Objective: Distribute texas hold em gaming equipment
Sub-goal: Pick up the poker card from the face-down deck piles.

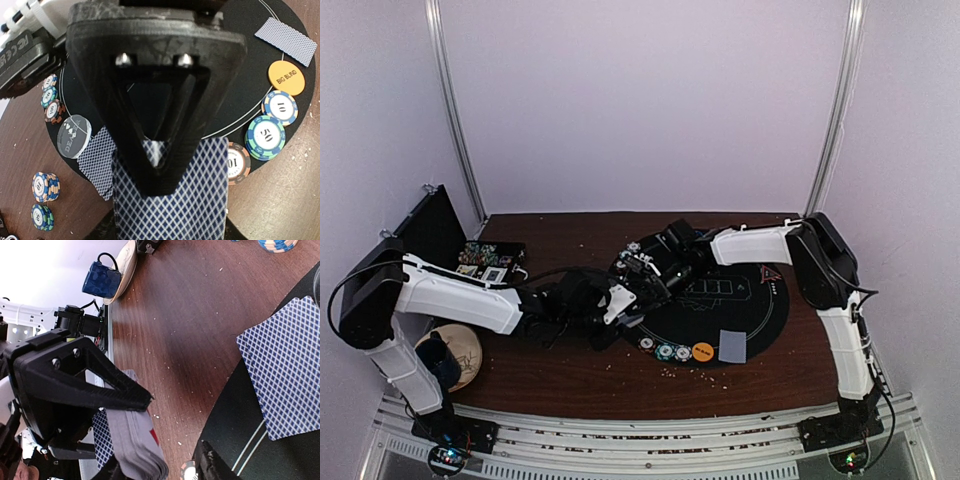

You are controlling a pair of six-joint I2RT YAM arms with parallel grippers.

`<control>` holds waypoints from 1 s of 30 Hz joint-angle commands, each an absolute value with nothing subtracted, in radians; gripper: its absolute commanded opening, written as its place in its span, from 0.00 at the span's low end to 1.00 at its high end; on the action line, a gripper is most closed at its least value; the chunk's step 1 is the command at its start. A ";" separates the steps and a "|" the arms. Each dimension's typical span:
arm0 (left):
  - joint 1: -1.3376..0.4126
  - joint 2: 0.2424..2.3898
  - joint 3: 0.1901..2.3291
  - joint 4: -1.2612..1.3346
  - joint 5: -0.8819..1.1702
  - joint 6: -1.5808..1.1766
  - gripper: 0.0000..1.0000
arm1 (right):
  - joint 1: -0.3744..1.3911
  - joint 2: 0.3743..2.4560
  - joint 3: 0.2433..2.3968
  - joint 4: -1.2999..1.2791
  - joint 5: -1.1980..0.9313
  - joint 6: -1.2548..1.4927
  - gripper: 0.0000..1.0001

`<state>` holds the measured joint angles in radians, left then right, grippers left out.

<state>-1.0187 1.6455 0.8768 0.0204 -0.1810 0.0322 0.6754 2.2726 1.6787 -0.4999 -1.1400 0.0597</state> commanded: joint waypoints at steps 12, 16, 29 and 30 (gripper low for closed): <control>-1.029 1.640 0.893 0.108 -0.167 0.036 0.15 | 0.611 2.283 1.783 -0.714 -1.078 -0.078 0.11; -1.029 1.644 0.894 0.107 -0.169 0.036 0.15 | 0.602 2.277 1.815 -0.820 -1.097 -0.136 0.01; -1.029 1.647 0.893 0.107 -0.169 0.038 0.15 | 0.479 2.213 1.833 -1.034 -1.149 -0.316 0.00; -1.029 1.647 0.894 0.106 -0.168 0.038 0.15 | 0.469 2.208 1.843 -1.067 -1.142 -0.350 0.00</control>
<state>-1.0229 1.6497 0.8768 0.0303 -0.1787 0.0322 0.5072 2.2684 1.8027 -0.9382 -1.1633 -0.2268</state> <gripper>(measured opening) 0.500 0.005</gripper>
